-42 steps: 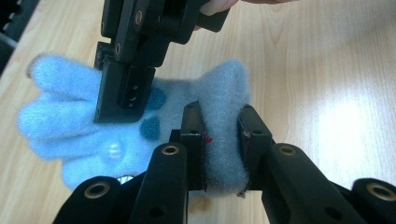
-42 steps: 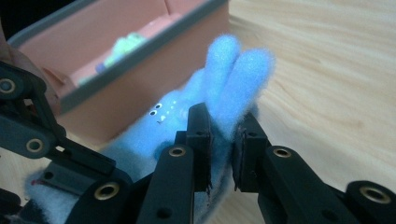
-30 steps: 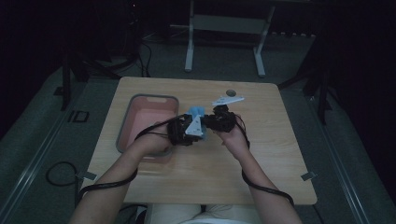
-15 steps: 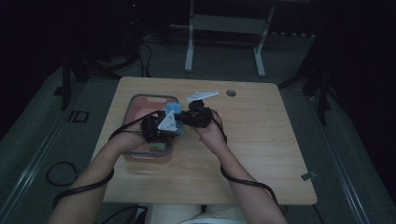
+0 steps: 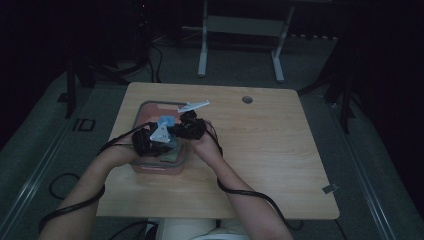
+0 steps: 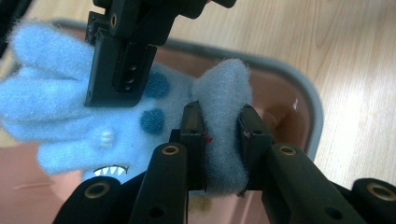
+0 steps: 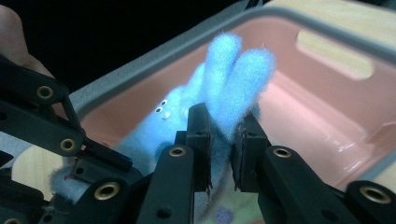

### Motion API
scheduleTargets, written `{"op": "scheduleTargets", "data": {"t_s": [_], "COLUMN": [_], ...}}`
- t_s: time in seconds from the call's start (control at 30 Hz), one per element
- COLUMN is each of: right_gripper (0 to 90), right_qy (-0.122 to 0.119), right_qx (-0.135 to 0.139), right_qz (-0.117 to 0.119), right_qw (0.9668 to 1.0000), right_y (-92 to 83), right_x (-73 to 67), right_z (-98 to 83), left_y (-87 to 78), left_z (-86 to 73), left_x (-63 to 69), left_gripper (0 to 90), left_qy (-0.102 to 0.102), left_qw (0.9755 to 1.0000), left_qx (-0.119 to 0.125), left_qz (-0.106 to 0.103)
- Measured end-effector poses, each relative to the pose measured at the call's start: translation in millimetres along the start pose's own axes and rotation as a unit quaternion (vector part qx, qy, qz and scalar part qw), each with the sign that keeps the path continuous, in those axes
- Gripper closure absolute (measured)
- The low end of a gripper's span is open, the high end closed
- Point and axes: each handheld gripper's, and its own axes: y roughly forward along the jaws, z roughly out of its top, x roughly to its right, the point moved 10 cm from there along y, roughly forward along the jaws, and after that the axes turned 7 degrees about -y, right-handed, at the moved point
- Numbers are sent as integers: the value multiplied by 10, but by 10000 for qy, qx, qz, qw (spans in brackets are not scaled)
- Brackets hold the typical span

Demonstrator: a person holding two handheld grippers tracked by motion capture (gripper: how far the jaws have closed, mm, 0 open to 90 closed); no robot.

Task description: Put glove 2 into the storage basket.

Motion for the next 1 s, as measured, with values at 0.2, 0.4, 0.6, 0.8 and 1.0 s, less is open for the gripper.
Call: {"op": "scheduleTargets", "data": {"t_s": [0.2,0.4,0.6,0.8,1.0], "right_gripper": [792,778,622,476,390], "right_qy": [-38,-61,4,3,60], "right_qx": [-270,-407,-344,-142,22], "right_qz": [-107,-291,-357,-467,-410], "right_qw": [9996,9987,9988,9988,9991], "right_y": [165,245,210,46,-135], "right_x": [46,113,161,240,269], "right_z": [-140,-240,-238,-165,-131], "left_y": [203,337,383,384,333], "left_z": [-141,-162,-157,-158,-110], "left_x": [-42,-45,-50,-45,-80], "left_gripper": [760,758,752,723,447], "left_qy": [-114,-114,-155,-142,-468], "left_qw": [9995,9991,9990,9993,9987], "left_qx": [-231,-354,-347,-277,-188], "left_qz": [-177,-179,-228,-230,-69]}}
